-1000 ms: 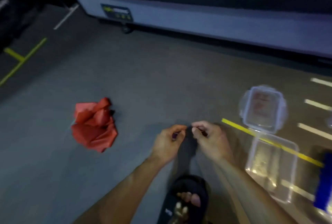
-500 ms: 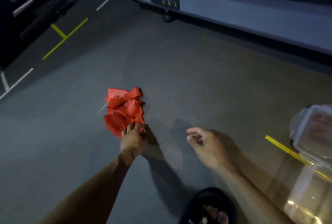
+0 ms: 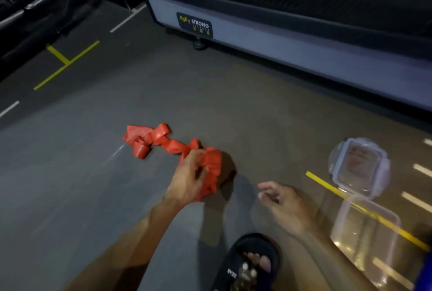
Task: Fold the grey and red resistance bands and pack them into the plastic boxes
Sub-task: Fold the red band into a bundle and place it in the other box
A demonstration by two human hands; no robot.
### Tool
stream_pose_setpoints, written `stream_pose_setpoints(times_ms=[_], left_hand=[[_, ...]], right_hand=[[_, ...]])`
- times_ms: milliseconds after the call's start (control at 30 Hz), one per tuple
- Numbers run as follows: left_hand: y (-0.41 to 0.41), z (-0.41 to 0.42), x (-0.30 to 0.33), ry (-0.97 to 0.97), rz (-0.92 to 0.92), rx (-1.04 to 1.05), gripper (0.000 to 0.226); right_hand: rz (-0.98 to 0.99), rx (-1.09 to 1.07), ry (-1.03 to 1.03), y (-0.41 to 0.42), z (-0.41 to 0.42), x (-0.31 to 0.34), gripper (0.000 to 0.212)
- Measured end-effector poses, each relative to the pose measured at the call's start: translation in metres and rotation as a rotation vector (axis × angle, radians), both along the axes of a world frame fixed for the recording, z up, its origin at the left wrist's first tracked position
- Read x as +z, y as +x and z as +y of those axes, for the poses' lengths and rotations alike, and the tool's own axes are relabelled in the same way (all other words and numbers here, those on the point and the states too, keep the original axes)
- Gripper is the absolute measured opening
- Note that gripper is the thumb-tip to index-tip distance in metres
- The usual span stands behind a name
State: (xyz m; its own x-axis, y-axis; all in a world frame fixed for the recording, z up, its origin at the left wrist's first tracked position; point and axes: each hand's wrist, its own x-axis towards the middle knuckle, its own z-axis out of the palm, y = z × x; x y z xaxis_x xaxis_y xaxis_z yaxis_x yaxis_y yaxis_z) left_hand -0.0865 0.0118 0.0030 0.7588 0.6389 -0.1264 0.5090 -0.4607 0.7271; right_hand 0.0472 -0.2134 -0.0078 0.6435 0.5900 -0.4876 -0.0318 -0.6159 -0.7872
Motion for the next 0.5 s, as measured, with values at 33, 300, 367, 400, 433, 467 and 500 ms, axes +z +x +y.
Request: stream_pose_setpoints(times_ms=[33, 300, 367, 400, 433, 467, 500], left_hand=[[0.005, -0.004, 0.011, -0.005, -0.021, -0.044, 0.028], [0.033, -0.054, 0.161, -0.116, -0.290, -0.238, 0.014], [0.041, -0.067, 0.212, -0.151, -0.410, -0.252, 0.013], [0.044, -0.074, 0.238, -0.146, -0.452, -0.261, 0.011], [0.048, -0.081, 0.263, -0.136, -0.497, -0.274, 0.012], [0.049, -0.088, 0.289, -0.132, -0.528, -0.288, 0.012], [0.049, -0.095, 0.313, -0.144, -0.559, -0.310, 0.012]], right_hand=[[0.007, 0.006, -0.001, 0.000, -0.010, 0.012, 0.016], [-0.125, 0.135, 0.048, 0.014, -0.051, 0.164, 0.050], [-0.122, 0.151, 0.114, 0.008, -0.047, 0.213, 0.059], [-0.137, 0.163, 0.163, 0.004, -0.045, 0.235, 0.058], [-0.174, 0.178, 0.199, 0.000, -0.043, 0.255, 0.057], [-0.197, 0.183, 0.232, -0.005, -0.041, 0.275, 0.055], [-0.207, 0.175, 0.237, -0.010, -0.039, 0.294, 0.051]])
